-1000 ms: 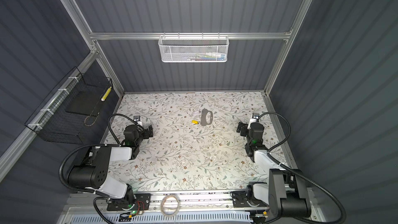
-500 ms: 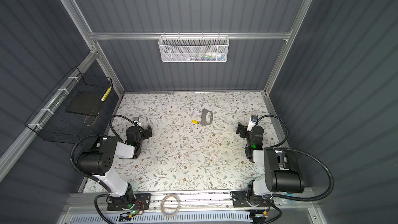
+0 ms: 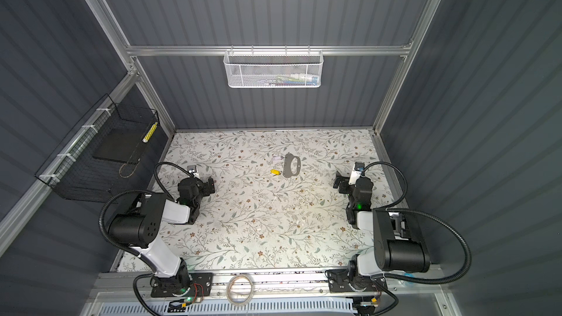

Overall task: Attach keys to a key ring
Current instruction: Reset both arms

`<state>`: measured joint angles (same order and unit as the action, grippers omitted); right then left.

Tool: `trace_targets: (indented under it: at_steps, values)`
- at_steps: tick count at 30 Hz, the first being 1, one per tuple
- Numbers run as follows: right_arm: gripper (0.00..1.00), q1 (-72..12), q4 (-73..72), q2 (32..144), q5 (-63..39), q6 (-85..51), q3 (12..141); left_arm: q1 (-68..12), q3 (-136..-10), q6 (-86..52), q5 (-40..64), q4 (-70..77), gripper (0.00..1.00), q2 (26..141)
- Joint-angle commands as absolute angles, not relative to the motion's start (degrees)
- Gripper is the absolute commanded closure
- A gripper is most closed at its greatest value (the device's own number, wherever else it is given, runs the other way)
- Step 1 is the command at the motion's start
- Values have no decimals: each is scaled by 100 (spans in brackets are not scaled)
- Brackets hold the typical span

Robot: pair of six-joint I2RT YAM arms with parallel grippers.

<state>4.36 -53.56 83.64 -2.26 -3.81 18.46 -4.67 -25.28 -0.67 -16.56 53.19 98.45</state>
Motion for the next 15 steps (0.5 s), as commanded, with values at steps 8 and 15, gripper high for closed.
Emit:
trace_targets:
  at_steps: [8,15]
  values:
    - [1,456,-5390,8414,-311,-333,1986,-439,-2593,-140,-1750,5427,0,9826]
    - [1,466,-5518,8356,-325,-324,1890,-442,-2597,-140,-1751,5423,0,9826]
